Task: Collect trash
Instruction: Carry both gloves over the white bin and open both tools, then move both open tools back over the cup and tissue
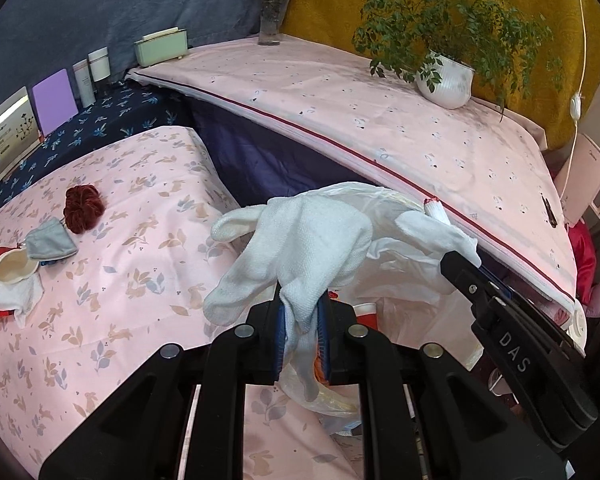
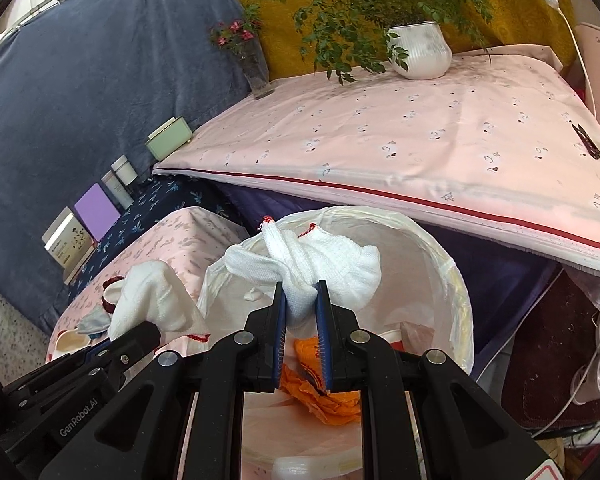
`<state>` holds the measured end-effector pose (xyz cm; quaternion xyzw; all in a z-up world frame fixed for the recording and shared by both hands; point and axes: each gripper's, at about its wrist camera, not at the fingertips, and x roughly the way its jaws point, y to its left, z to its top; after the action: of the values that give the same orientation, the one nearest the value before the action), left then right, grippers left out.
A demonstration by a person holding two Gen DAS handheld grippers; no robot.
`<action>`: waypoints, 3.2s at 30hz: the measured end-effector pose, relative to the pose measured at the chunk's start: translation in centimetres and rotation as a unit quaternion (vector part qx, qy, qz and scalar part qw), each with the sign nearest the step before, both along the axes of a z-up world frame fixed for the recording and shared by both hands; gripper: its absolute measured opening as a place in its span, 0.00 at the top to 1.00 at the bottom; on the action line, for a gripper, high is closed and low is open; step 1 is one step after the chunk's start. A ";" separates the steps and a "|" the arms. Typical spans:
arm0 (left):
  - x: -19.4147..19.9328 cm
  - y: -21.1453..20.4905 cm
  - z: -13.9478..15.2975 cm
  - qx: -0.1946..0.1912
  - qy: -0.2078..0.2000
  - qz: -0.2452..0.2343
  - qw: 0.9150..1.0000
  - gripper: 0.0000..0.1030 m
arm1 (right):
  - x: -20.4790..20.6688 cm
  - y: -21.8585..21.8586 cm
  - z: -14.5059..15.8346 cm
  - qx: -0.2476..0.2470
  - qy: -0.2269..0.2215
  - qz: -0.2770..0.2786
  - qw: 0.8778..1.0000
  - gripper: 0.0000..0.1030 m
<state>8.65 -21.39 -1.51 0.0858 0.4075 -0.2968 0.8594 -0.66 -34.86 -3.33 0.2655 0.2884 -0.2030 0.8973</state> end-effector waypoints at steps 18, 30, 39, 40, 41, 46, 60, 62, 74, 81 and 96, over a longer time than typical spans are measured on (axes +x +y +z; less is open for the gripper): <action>0.1 0.3 0.2 -0.003 -0.005 0.013 1.000 0.63 | -0.4 0.4 0.4 -0.007 -0.005 -0.005 1.000 0.68; 0.6 1.5 0.3 -0.005 -0.002 0.026 1.000 0.63 | 0.1 1.4 0.8 -0.013 -0.005 0.005 1.000 0.67; 1.0 2.6 0.3 -0.007 0.001 0.037 0.999 0.63 | 0.5 2.4 1.3 -0.018 -0.002 0.015 1.000 0.67; 1.0 2.9 0.3 -0.007 0.001 0.039 0.999 0.63 | 0.6 2.6 1.3 -0.020 -0.002 0.017 1.000 0.65; 1.0 3.1 0.3 -0.008 0.001 0.040 0.999 0.63 | 0.7 2.8 1.4 -0.021 -0.002 0.018 1.000 0.64; 1.4 4.4 0.4 -0.011 0.003 0.051 0.999 0.63 | 1.2 3.9 1.7 -0.027 -0.001 0.030 0.999 0.63; 3.5 10.2 0.1 -0.022 0.013 0.103 0.994 0.63 | 3.4 8.5 2.4 -0.043 0.005 0.072 0.996 0.63; 4.0 11.4 0.0 -0.025 0.016 0.114 0.993 0.63 | 3.8 9.2 2.3 -0.044 0.007 0.078 0.996 0.63; 7.0 20.6 -1.2 -0.030 0.027 0.195 0.980 0.63 | 7.5 15.7 1.9 -0.056 0.025 0.138 0.989 0.63; 9.0 26.6 -2.2 -0.031 0.034 0.247 0.968 0.63 | 10.4 20.7 1.3 -0.061 0.036 0.186 0.980 0.63; 13.7 33.2 -4.2 -0.041 0.046 0.288 0.956 0.63 | 16.1 27.4 -0.3 -0.055 0.050 0.241 0.968 0.63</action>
<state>22.35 11.79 -5.69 -0.0842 0.4411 -0.0573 0.8917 15.46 -7.42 -3.64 0.1282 0.3767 -0.0097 0.9174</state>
